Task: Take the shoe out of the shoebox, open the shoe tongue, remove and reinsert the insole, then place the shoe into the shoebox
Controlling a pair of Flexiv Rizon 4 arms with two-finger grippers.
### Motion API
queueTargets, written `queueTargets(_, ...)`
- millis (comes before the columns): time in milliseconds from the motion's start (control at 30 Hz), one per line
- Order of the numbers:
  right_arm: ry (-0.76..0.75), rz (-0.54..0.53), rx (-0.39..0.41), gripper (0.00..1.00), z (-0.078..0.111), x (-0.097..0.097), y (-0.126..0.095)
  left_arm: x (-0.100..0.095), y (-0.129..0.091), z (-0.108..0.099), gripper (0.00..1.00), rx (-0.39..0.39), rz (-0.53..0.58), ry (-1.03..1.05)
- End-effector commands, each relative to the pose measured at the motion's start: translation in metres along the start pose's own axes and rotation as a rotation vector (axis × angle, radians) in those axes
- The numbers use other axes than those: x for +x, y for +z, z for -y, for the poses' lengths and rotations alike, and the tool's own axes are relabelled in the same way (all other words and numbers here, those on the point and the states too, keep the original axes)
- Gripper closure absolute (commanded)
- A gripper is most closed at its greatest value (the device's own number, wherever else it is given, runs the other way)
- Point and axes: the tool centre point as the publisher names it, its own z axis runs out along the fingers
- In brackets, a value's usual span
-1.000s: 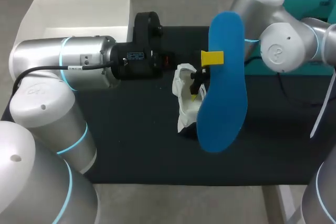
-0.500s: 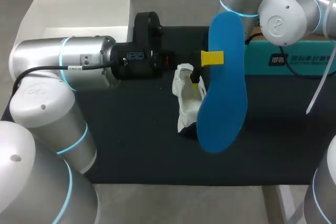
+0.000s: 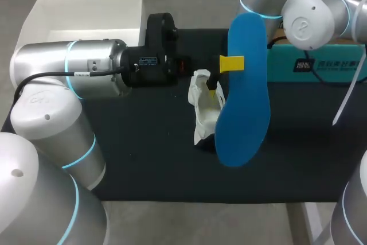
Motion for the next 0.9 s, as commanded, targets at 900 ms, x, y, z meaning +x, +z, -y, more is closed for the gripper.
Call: queueTargets(900, 0.282, -0.863, -0.627, 0.00, 0.038, -0.030, -0.152, -0.002, 0.004, 0.001, 1.00, 0.002, -0.001, 0.000)
